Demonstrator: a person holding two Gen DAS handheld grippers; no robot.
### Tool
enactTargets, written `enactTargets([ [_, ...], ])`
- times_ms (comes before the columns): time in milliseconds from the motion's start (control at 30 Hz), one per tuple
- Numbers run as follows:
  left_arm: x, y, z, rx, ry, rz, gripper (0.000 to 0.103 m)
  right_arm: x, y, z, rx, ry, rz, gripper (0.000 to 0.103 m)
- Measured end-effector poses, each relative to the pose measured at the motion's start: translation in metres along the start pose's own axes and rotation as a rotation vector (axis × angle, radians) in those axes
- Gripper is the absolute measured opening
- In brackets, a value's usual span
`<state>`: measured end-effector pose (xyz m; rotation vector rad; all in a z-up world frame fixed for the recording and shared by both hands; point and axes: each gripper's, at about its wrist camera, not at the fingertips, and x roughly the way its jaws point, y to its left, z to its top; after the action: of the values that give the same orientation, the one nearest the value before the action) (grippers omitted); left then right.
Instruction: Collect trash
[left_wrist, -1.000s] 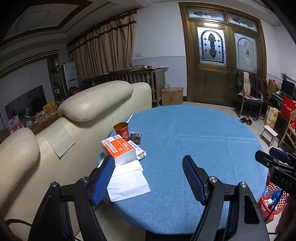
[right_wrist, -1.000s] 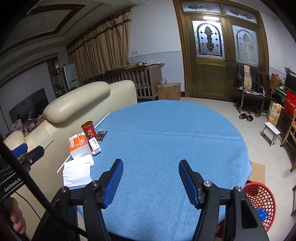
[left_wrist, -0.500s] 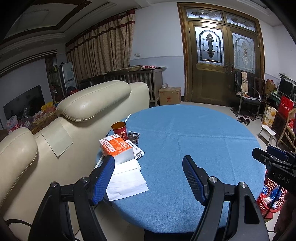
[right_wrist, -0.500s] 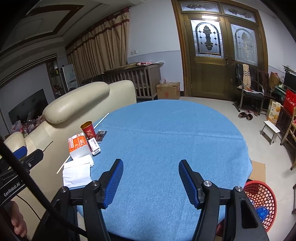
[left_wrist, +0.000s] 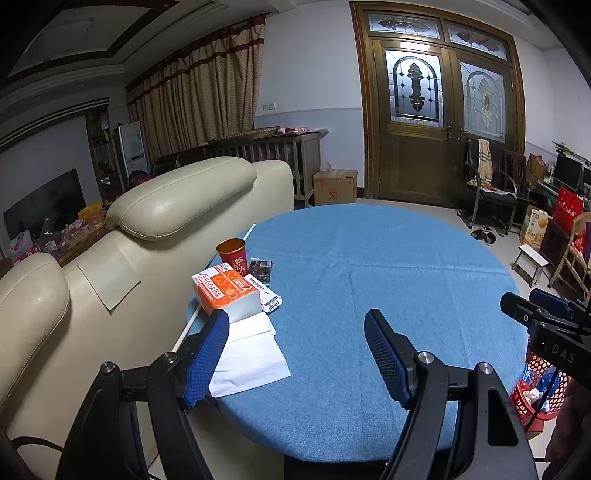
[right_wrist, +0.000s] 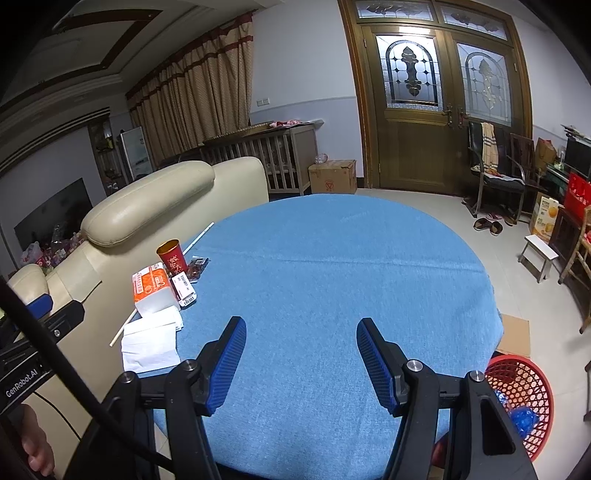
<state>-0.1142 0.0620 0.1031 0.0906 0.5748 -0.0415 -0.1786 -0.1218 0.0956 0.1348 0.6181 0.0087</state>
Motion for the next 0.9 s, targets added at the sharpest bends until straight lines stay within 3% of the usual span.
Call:
enactTargets([
  [300,0.001,-0.011,0.002,0.003,0.017,-0.022,0.076,-0.008,-0.008,-0.002,0.002,-0.023,-0.029,0.066],
  [667,-0.003,-0.055,0.014,0.082,0.008,-0.080,0.076,-0.042,-0.031,-0.005,-0.018,-0.105,-0.153,0.066],
  [900,-0.001,-0.079,0.021,0.108,0.018,-0.107,0.076,-0.060,-0.053,-0.009,0.014,-0.109,-0.210,0.066],
])
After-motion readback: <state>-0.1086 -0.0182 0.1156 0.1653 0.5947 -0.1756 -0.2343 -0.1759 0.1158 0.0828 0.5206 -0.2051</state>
